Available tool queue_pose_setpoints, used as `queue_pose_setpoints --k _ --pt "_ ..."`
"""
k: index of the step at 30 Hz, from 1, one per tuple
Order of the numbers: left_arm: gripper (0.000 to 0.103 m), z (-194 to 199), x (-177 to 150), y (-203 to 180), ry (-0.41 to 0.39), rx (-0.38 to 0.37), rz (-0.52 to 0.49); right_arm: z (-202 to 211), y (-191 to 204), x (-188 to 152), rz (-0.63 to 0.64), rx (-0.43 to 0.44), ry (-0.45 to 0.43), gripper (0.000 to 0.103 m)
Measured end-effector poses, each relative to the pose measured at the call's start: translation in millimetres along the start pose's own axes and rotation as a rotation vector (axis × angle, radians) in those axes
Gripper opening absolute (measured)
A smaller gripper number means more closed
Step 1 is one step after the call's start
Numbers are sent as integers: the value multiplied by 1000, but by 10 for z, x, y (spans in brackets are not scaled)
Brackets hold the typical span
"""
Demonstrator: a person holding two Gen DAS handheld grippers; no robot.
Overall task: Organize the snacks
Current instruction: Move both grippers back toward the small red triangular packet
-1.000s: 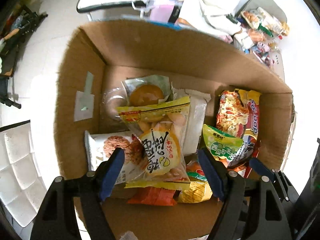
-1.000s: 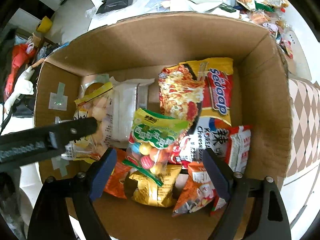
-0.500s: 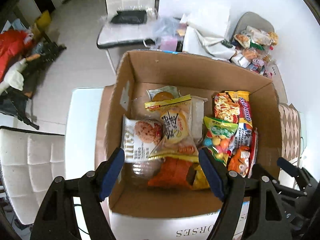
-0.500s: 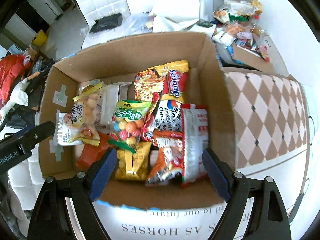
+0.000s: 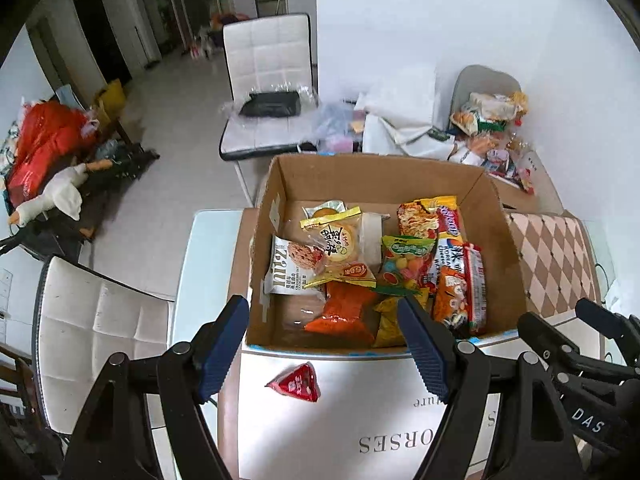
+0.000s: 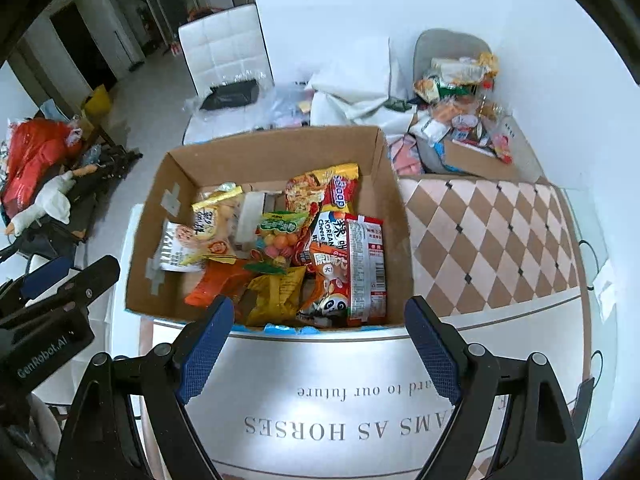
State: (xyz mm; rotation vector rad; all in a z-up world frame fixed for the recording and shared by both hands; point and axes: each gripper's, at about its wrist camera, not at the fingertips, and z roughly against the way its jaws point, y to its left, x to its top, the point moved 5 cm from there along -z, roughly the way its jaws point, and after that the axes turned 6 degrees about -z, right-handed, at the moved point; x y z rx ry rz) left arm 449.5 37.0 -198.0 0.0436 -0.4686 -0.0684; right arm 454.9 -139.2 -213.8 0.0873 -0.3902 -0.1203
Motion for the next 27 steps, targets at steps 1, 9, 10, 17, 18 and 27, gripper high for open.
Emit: queue_pose_setpoints --k 1,9,10,17,18,27 --pt "75 59 -25 -2 -7 3 1 67 -8 -18 -1 2 -10 89" --pt "75 554 -207 -37 -76 -5 15 670 -98 -219 -16 42 -76 89" --pt "75 606 -238 -52 -81 -9 18 724 -111 -244 -18 49 -78 89" --pt "98 717 -791 -257 -15 -73 2 779 -302 -863 -84 120 96 97" --pt "99 687 -904 -267 3 -78 2 721 -352 -982 -103 121 134 97" --pt "101 -59 -2053 -322 306 -66 24 -352 -830 -2626 -255 95 654 97"
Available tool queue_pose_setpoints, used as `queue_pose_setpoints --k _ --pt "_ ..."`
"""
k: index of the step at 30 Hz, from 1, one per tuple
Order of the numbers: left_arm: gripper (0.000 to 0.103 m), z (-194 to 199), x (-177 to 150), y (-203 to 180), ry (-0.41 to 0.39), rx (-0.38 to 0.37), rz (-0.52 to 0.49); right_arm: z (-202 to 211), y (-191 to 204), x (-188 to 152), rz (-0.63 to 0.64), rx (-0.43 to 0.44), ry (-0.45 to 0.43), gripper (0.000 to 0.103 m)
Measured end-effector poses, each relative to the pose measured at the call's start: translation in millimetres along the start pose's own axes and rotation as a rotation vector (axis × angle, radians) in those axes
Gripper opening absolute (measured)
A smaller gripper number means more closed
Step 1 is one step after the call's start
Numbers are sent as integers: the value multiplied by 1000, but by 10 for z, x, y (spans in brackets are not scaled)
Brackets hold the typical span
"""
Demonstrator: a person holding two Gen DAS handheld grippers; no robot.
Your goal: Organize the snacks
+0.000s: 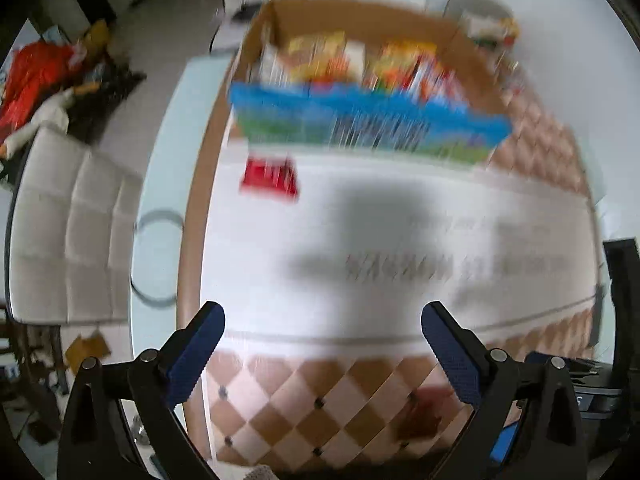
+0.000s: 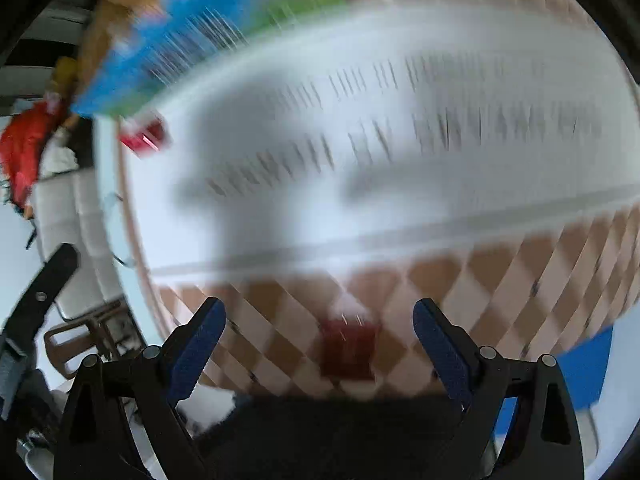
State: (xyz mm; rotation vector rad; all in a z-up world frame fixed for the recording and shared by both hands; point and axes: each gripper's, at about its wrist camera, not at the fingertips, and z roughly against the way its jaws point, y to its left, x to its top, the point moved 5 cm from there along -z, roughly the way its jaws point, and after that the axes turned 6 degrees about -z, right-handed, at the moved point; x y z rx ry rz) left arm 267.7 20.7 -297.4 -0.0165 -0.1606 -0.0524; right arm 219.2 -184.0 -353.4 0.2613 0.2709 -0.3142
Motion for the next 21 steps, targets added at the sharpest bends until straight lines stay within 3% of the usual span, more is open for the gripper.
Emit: queue_pose_setpoints --k 7,10,15,17,21 --pt "101 -559 -459 123 160 39 58 -1003 -250 -321 -44 -83 234 96" --pt "101 -638 -537 184 184 54 86 -1264 -242 -396 -25 -144 294 89" --pt "101 -627 -550 248 181 66 121 -1318 -115 -468 71 -276 262 84" --pt "101 -612 -542 266 178 65 132 -1271 -102 -496 102 -324 232 58" --pt "101 -560 -421 334 159 58 160 -1091 -37 -412 140 -318 146 55"
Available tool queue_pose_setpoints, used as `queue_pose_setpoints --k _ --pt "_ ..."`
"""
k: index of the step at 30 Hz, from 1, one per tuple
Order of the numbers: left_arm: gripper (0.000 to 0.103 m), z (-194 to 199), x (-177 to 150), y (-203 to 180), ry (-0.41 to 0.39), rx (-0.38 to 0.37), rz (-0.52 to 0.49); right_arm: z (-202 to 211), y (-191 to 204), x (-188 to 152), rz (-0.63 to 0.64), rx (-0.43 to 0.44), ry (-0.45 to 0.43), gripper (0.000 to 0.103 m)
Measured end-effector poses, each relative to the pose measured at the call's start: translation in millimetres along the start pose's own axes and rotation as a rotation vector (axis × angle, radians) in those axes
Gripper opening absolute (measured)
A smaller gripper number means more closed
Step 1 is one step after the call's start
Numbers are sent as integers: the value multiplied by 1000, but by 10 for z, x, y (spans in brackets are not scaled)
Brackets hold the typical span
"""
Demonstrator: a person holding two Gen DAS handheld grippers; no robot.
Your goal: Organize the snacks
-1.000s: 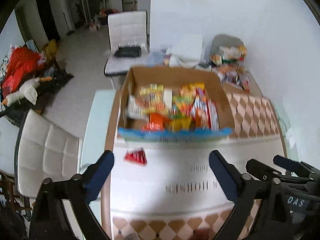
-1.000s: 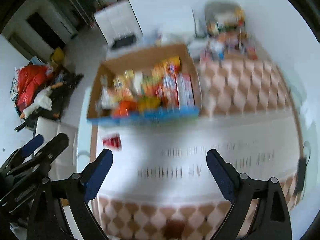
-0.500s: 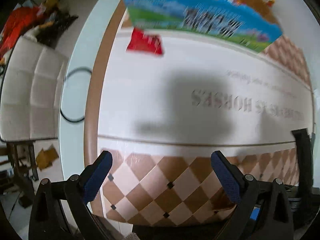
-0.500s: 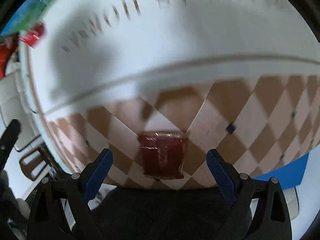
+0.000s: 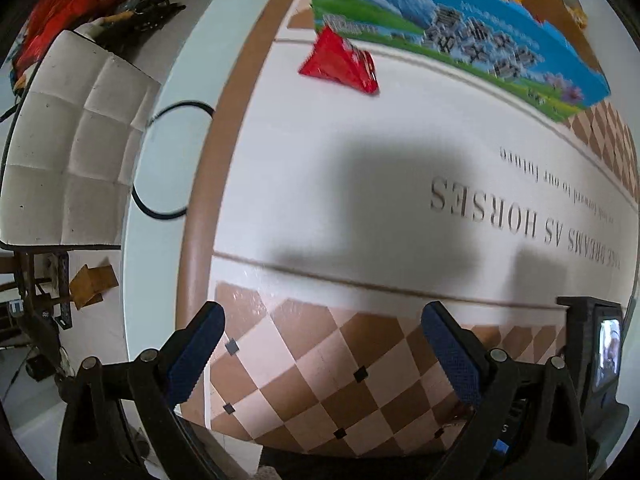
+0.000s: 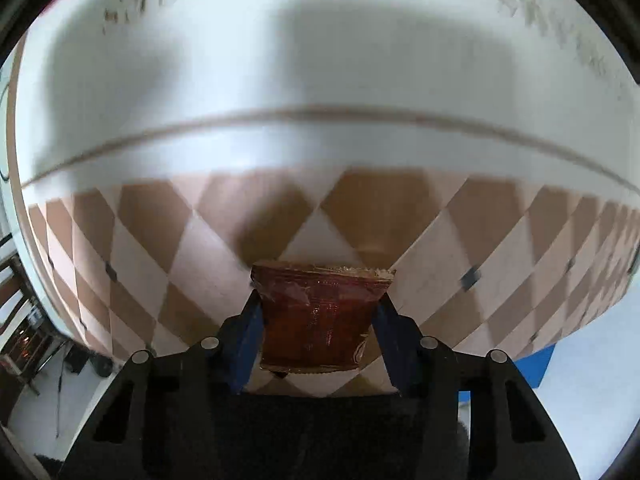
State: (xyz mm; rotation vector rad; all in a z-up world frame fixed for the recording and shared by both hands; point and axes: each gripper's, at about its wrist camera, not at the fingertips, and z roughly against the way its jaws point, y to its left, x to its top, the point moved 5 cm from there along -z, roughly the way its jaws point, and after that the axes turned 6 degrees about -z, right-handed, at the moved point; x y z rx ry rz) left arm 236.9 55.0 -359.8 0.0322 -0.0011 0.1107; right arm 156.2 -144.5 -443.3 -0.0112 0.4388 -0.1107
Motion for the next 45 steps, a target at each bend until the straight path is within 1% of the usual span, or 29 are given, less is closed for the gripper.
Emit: queue_pose_setpoints --k 1,5,8,11,14,16,20,23,25,26,27,28,29,30,32,33,35,37,38,41,43,45 --pt "101 31 65 18 -11 1 8 83 -4 47 4 -7 -39 55" --pt "101 104 392 110 -43 2 51 356 25 243 15 -16 -138 55" --pt "101 85 781 250 -55 -24 104 559 32 443 3 -10 -202 55" --pt "101 44 1093 344 -69 -48 131 755 13 695 -35 5 -251 55" --pt "101 -68 1446 363 -62 -67 133 908 -3 911 -68 15 -286 55" --pt "101 -169 1599 349 -41 -70 120 985 -5 1031 -83 19 -299 55" --pt "101 -430 1828 258 12 -73 69 1100 -15 1235 -99 20 -309 55" --pt "99 -592 1897 229 38 -65 42 1135 -23 1324 -107 25 -304 55" --pt "83 -654 1905 236 48 -58 37 1136 2 1364 -110 23 -302 55" --pt "58 -681 1900 238 54 -59 36 1155 99 1447 -110 24 -298 55" --pt "54 -711 1888 245 64 -55 35 1152 111 1464 -111 26 -293 55" --pt "53 -704 1879 251 52 -59 36 1156 150 1513 -111 28 -287 55" --pt "49 -686 1866 255 41 -58 34 1183 275 1575 -110 29 -283 55" --pt "45 -682 1851 255 39 -59 31 1180 260 1585 -109 30 -281 55" --pt "43 -646 1791 271 34 -60 35 1187 241 1601 -101 33 -278 55" --pt "42 -631 1752 280 34 -65 39 1286 174 1751 -96 35 -275 55" --pt "41 -603 1637 272 38 -77 39 1263 217 1774 -78 40 -265 55" --pt "41 -560 1431 229 44 -88 26 1248 222 1697 -49 43 -250 55" --pt "41 -552 1356 210 50 -94 17 1148 316 1680 -37 43 -243 55" --pt "41 -553 1065 141 77 -106 -12 1063 313 1531 -7 42 -213 55" --pt "41 -584 885 120 94 -100 -31 989 290 1448 6 37 -194 55" --pt "41 -612 772 114 91 -73 -53 912 260 1385 19 16 -185 55"
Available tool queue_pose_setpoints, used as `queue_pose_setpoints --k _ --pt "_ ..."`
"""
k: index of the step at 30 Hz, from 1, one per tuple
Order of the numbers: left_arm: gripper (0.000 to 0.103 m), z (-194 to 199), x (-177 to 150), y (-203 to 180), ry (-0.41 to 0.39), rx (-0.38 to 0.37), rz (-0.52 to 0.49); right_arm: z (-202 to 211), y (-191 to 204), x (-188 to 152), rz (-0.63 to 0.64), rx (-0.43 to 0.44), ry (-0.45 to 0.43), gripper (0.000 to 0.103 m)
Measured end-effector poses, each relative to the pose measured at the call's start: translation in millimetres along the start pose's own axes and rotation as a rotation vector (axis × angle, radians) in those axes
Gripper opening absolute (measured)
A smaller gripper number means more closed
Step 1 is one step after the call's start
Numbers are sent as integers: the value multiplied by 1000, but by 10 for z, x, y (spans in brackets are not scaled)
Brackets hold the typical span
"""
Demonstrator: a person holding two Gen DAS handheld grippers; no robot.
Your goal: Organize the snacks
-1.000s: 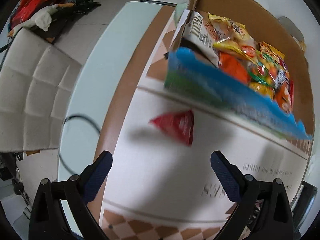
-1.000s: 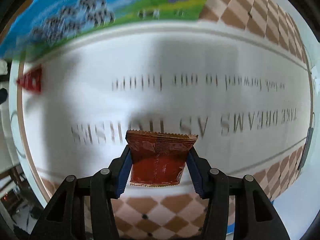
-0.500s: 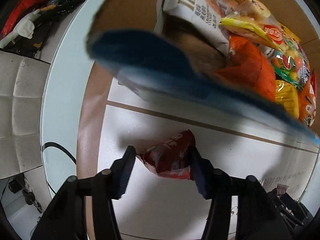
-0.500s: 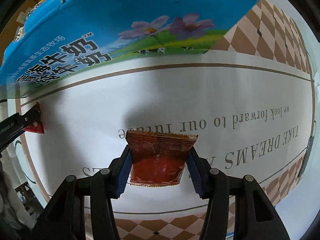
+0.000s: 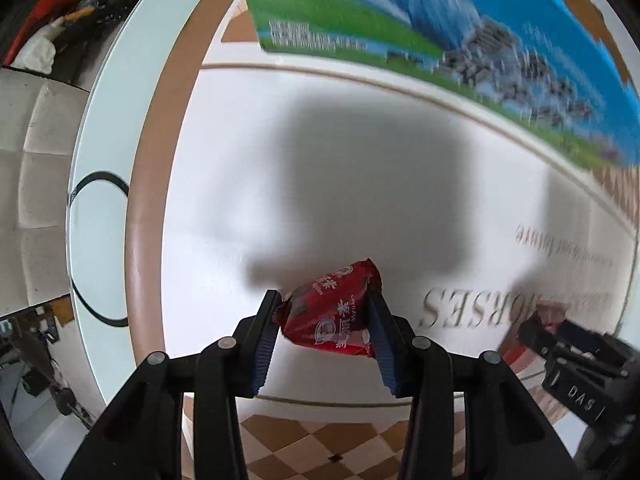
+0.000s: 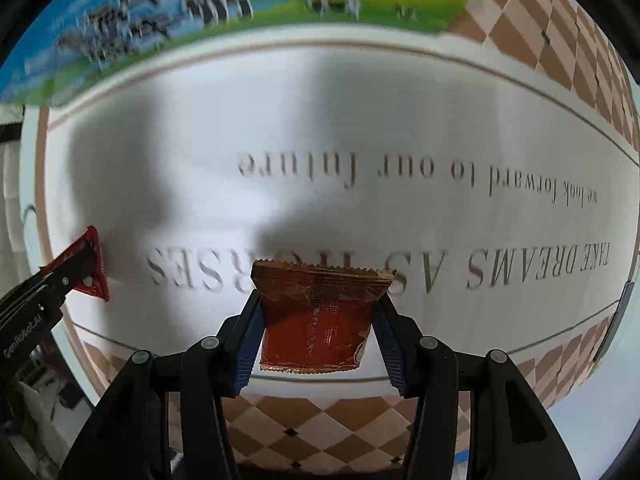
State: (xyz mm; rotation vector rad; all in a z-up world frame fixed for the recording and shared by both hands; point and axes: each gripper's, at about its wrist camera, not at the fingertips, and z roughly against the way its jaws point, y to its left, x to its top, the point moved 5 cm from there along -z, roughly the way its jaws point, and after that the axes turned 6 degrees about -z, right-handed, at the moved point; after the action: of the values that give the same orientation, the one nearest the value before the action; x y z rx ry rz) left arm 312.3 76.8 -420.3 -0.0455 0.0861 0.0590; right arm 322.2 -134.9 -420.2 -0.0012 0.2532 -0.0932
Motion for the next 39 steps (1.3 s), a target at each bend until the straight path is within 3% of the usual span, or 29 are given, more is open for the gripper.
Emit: queue_pose_setpoints --k 5,7,13,18,22,27,33,39 --pt "42 -30 -46 -32 -4 35 -40 -139 -68 -96 -1 -16 22 56" --pt "44 -64 -19 -207 -2 45 -54 -202 -69 2 -3 -21 24 56" --pt "46 -105 -35 -439 -4 66 -73 -363 -97 46 -29 -22 30 64" --pt "44 -146 -29 -330 -16 67 -65 -432 -40 -62 -42 -13 16 63" --pt "42 -115 -37 -351 -23 64 -63 -415 -107 -183 -21 -22 -10 57" --pt "38 75 -78 -404 -42 15 -55 -386 -54 -315 -13 9 -8 56" --pt "38 553 -68 -582 -113 -61 -65 33 -28 -414 11 94 -59 56" --pt "38 1291 192 -734 -230 -138 -92 846 -14 -205 21 206 -169 56"
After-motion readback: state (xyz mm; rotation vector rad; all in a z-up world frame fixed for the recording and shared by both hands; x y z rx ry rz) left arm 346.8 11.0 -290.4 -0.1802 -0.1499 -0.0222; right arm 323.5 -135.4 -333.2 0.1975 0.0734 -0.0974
